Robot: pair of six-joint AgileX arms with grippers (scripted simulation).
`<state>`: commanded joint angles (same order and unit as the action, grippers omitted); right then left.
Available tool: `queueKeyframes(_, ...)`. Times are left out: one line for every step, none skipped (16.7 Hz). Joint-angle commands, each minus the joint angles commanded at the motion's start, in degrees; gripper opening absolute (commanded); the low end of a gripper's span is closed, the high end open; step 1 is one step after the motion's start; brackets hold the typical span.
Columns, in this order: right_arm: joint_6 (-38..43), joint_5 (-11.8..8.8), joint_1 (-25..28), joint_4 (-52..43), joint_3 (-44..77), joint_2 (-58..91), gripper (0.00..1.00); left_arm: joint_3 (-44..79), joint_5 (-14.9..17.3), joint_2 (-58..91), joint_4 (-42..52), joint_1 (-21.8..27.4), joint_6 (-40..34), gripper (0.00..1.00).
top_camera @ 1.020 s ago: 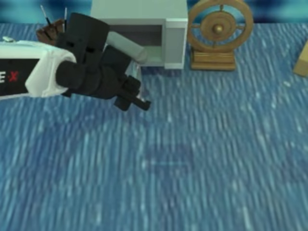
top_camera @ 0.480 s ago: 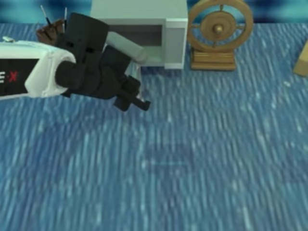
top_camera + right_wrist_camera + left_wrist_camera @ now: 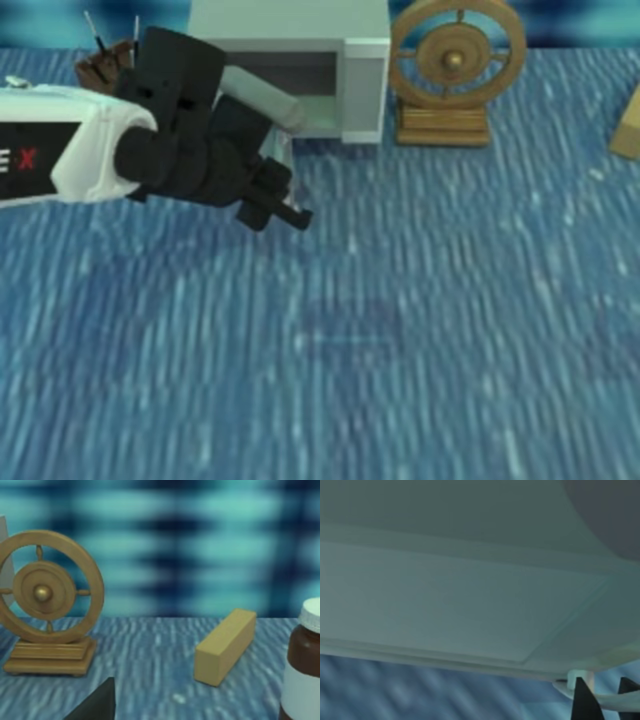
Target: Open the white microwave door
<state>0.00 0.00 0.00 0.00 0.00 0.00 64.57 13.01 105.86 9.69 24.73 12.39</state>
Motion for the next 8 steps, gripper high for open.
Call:
queueKeyframes(0.00,0.00,0.00,0.00,0.00,0.00,1.00,-0.04,0.08,-0.01,0.04,-0.08,0.12,0.00)
queueKeyframes(0.00,0.00,0.00,0.00,0.00,0.00,1.00,-0.18,0.41,-0.09,0.20,-0.36,0.62,0.00)
queueKeyframes(0.00,0.00,0.00,0.00,0.00,0.00,1.00,-0.32,0.84,-0.22,0.36,-0.65,1.35,0.00)
queueKeyframes(0.00,0.00,0.00,0.00,0.00,0.00,1.00,-0.43,1.27,-0.37,0.50,-0.98,2.03,0.00)
queueKeyframes(0.00,0.00,0.00,0.00,0.00,0.00,1.00,-0.51,1.69,-0.53,0.60,-1.32,2.62,0.00)
queueKeyframes(0.00,0.00,0.00,0.00,0.00,0.00,1.00,-0.57,2.14,-0.72,0.68,-1.59,3.27,0.00)
queueKeyframes(0.00,0.00,0.00,0.00,0.00,0.00,1.00,-0.68,2.62,-0.87,0.83,-1.93,4.03,0.00)
queueKeyframes(0.00,0.00,0.00,0.00,0.00,0.00,1.00,-0.85,3.11,-0.98,1.03,-2.30,4.75,0.00)
